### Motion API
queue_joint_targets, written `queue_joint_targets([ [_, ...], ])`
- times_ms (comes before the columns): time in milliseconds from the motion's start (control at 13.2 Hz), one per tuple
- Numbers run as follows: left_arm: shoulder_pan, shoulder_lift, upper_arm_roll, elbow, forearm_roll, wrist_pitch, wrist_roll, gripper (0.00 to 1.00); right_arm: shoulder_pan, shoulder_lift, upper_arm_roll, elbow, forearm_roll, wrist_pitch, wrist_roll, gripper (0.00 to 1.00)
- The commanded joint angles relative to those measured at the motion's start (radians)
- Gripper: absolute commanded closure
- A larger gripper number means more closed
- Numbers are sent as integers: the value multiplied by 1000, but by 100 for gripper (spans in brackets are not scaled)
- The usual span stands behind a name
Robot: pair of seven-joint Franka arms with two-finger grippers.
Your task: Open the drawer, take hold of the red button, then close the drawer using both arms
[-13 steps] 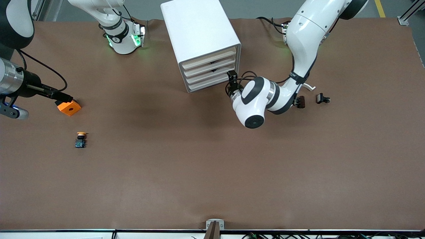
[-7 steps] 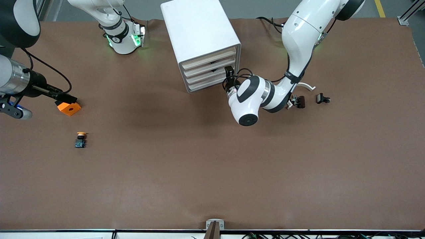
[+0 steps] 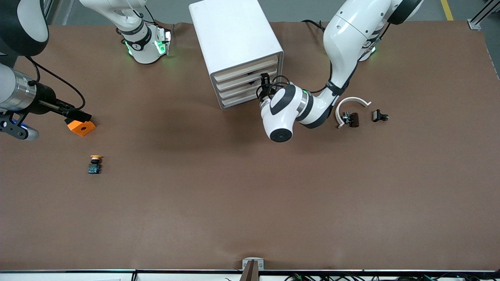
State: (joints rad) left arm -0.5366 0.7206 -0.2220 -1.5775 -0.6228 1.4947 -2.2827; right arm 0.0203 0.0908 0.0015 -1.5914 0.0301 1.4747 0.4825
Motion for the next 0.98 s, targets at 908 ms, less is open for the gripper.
queue_joint_targets([
  [908, 147, 5, 49, 95, -8, -16, -26, 100, 55, 0, -3, 16, 13, 15, 82, 0],
])
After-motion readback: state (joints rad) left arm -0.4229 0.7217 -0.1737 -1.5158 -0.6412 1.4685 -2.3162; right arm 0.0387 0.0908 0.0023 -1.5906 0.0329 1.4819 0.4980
